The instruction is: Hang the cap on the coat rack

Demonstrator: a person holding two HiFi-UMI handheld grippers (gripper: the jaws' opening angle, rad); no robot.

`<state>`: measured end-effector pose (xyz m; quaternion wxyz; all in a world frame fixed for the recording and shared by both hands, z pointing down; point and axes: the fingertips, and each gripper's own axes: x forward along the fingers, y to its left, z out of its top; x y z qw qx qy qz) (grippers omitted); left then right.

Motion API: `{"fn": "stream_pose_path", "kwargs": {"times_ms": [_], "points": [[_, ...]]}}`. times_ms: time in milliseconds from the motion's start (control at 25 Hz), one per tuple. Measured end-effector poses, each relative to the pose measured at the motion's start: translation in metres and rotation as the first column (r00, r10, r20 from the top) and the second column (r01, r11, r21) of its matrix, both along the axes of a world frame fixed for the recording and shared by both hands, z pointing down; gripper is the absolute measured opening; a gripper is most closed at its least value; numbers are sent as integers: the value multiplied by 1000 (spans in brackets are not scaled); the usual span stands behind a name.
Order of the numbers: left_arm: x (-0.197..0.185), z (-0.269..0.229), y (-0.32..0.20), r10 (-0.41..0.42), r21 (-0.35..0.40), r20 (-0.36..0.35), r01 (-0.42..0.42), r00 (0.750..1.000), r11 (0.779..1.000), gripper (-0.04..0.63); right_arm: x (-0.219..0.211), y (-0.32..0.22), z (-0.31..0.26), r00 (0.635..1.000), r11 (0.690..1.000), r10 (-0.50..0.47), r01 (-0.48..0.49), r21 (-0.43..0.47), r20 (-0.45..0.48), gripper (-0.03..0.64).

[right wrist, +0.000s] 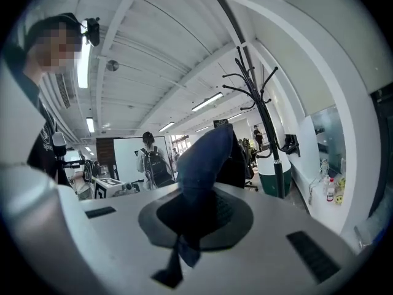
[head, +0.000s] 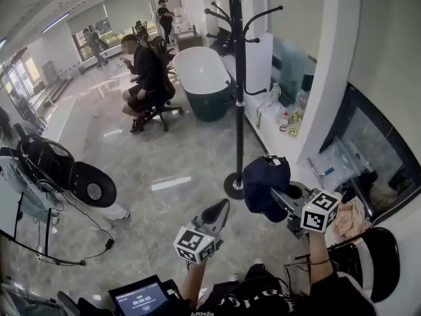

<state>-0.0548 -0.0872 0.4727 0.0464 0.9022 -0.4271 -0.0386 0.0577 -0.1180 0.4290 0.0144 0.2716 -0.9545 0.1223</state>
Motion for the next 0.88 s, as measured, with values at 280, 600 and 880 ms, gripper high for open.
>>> {"fn": "stream_pose_path", "kwargs": {"times_ms": [280, 600, 880], "points": [[-25, 0, 24, 39, -44, 19, -38, 999, 998, 5, -23, 1, -74, 999, 995, -39, 38, 91, 10, 25], [-23, 2, -84, -19, -60, 11, 19, 1000, 998, 5, -11, -127, -163, 989, 963, -135, 115, 245, 67, 25], [-10, 1, -181, -83, -70, 10, 84, 996, 994, 5, 1, -226, -202, 975, 926, -215, 187, 329, 49, 25]]}}
